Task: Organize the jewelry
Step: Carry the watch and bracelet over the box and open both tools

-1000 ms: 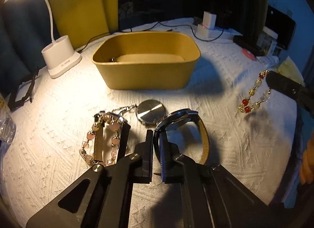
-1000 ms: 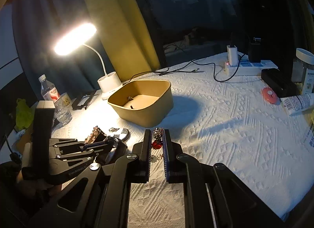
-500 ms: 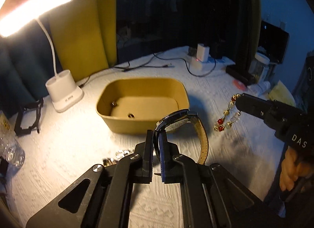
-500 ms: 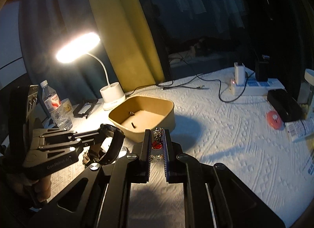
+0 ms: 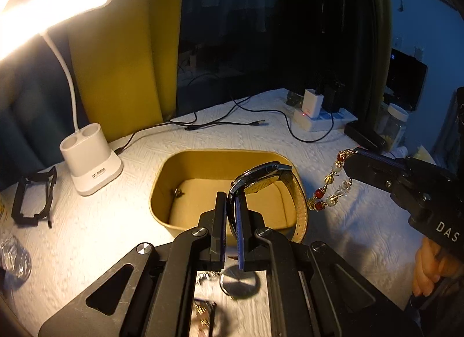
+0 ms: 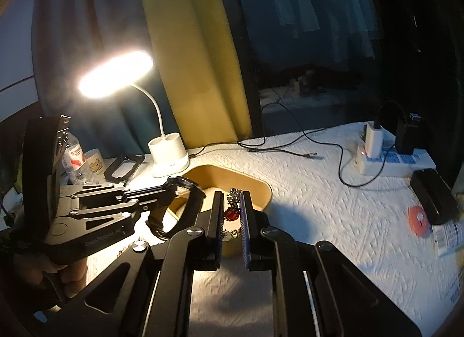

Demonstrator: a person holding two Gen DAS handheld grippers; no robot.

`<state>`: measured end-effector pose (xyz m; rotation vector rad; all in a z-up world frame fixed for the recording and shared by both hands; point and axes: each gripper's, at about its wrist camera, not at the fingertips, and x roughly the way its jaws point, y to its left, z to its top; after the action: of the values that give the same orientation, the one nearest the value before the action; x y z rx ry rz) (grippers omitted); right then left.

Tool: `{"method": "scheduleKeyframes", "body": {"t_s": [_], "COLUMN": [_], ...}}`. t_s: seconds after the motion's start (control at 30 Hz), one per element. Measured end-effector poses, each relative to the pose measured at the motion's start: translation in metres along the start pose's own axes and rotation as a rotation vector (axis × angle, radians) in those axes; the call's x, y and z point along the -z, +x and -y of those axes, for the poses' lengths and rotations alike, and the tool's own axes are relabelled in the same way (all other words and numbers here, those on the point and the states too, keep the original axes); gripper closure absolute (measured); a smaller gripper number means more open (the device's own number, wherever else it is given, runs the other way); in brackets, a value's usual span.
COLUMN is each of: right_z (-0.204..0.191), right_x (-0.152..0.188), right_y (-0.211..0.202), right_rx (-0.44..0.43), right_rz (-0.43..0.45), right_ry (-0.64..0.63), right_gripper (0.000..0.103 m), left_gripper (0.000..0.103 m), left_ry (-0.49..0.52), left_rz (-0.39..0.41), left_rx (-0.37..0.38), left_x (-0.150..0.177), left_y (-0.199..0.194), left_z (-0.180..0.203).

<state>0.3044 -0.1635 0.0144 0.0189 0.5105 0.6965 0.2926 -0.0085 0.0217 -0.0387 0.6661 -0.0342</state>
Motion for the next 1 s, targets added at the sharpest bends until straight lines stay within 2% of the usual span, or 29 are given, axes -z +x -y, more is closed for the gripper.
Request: {"method": "scheduleKeyframes", "body": {"t_s": [0.27, 0.53, 0.67, 0.8, 1.0], "right_z": [-0.004, -0.012, -0.015, -0.017, -0.022], "right_x": [-0.011, -0.016, -0.016, -0.016, -0.016], "right_y": [0.025, 0.052, 0.059, 0.062, 0.060], "right_rx": [-0.003, 0.007, 0.018, 0.031, 0.042], "right_rz": [-0.017, -0.068, -0.088, -0.105, -0.113], "right_ry": [-0.006, -0.013, -0.018, -0.019, -0.019], "right_gripper": [0.092, 0.092, 0.092, 0.092, 0.092], "left_gripper": [0.096, 0.093, 0.091, 0.082, 0.081], "left_ry": [-0.021, -0.063, -0.063, -0.084, -0.096], "left_rz": [-0.020, -0.043, -0.025, -0.015, 0.007], "left_rx": [0.001, 0.046, 0.036, 0.041, 0.022], "left_x": [-0.007, -0.011, -0.012, -0.012, -0.008], "left_y": [0.025, 0.041, 0.038, 0.031, 0.012], "left_z": [-0.020, -0.034, -0.037, -0.044, -0.053]}}
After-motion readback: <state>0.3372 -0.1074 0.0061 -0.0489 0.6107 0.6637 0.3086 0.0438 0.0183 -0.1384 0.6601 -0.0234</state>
